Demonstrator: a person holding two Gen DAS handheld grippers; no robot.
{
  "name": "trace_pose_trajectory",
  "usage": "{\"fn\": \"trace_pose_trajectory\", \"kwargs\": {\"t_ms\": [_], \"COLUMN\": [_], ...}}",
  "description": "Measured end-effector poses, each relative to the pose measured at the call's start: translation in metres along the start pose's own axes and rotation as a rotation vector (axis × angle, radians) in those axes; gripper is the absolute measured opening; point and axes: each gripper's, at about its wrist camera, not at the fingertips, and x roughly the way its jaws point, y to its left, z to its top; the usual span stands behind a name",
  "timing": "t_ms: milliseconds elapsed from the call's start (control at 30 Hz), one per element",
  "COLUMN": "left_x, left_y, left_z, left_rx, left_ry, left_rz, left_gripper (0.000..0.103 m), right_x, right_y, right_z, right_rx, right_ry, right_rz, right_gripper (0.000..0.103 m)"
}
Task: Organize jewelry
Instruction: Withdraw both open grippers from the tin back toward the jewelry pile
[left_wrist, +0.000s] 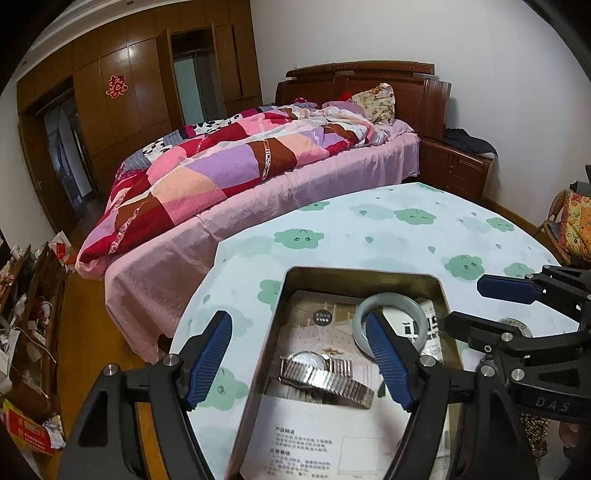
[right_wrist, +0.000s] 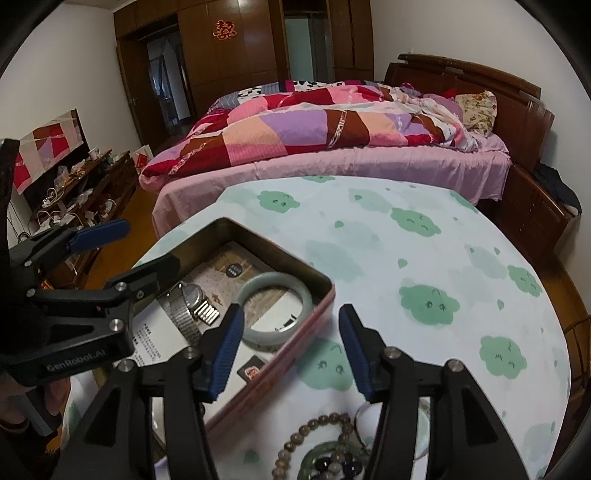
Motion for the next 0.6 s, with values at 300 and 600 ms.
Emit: {"fn": "trace_pose_trajectory", "kwargs": {"t_ms": [300,600], "left_x": [-0.015,-0.041], "left_y": [-0.016,-0.043], "left_z": [-0.018,-0.038], "left_rx": [-0.024,0.003], "left_ry": [0.017,0.008], "left_rz": [-0.040,-0.050], "left_gripper": [0.075,0.075], "right_x": [-0.013,-0.040], "right_y": [-0.014,-0.036], "right_z": [-0.021,-0.056], "right_rx": [0.033,0.061], "right_ry": [-0.002,-0.004], "right_rz": [-0.009,-0.037], "right_gripper": [0.061,0.067]}}
